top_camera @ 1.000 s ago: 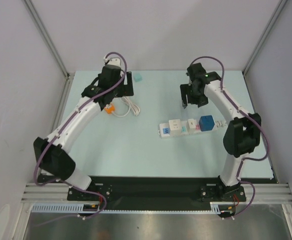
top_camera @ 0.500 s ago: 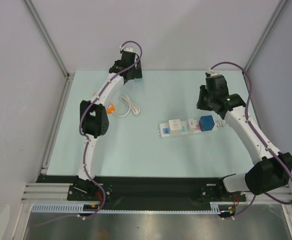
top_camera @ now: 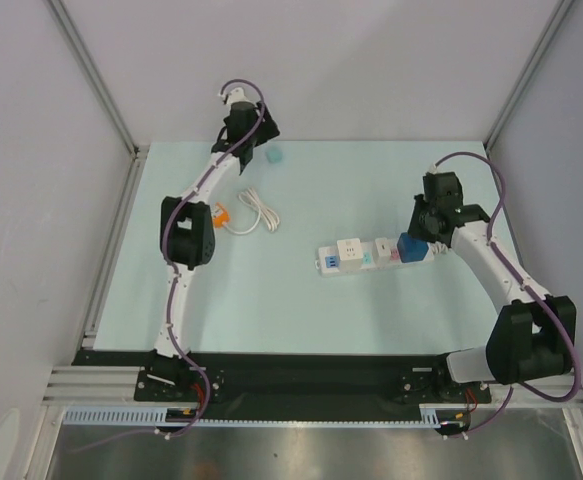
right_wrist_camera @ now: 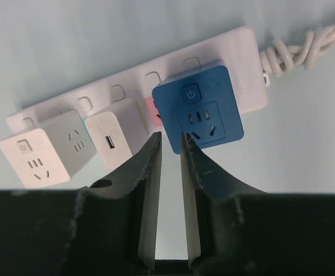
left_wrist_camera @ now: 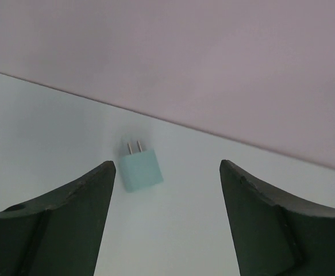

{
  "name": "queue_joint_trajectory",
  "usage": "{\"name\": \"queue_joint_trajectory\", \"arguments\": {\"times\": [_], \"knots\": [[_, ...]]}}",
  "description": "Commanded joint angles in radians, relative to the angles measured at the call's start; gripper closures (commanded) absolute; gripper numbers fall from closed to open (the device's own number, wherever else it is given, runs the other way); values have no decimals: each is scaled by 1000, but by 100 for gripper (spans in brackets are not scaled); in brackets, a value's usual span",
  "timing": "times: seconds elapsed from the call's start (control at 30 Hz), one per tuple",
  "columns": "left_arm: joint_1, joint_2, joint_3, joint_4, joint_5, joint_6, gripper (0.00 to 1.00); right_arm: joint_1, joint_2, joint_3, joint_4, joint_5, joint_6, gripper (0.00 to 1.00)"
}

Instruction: Insert the plug

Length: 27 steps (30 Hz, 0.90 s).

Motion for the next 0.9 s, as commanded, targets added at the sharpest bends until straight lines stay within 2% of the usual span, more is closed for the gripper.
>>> {"name": "queue_joint_trajectory", "arguments": {"times": [0.0, 0.07, 0.2, 0.33, 0.5, 0.57, 0.63, 0.7, 0.77, 0.83, 0.87], "knots": [[62, 81, 24, 118, 45, -278, 22, -1, -33, 7, 88, -33, 8, 75], [57, 98, 45, 104, -2, -324, 22, -1, -44, 7, 102, -42, 10, 74], [25, 127, 48, 127, -34, -326, 22, -1, -59, 5, 136, -65, 11, 71], [25, 139, 44, 144, 30, -332, 22, -1, -36, 5, 168, -95, 10, 68], [25, 104, 16, 172, 85, -263, 21, 25, 10, 74, 168, -128, 36, 57], [25, 80, -21, 161, 131, -261, 22, 58, 42, 114, 202, -125, 48, 53], [26, 35, -103, 161, 185, -251, 25, 68, 88, 135, 317, -202, 65, 52], [26, -73, -184, 179, 185, -211, 24, 91, 194, 230, 378, -234, 94, 49], [28, -206, -335, 237, 153, -180, 23, 118, 311, 369, 392, -206, 113, 48], [40, -261, -419, 274, 116, -182, 26, 143, 388, 459, 427, -191, 152, 50], [48, -270, -424, 276, 124, -207, 27, 148, 422, 531, 438, -178, 160, 54]]}}
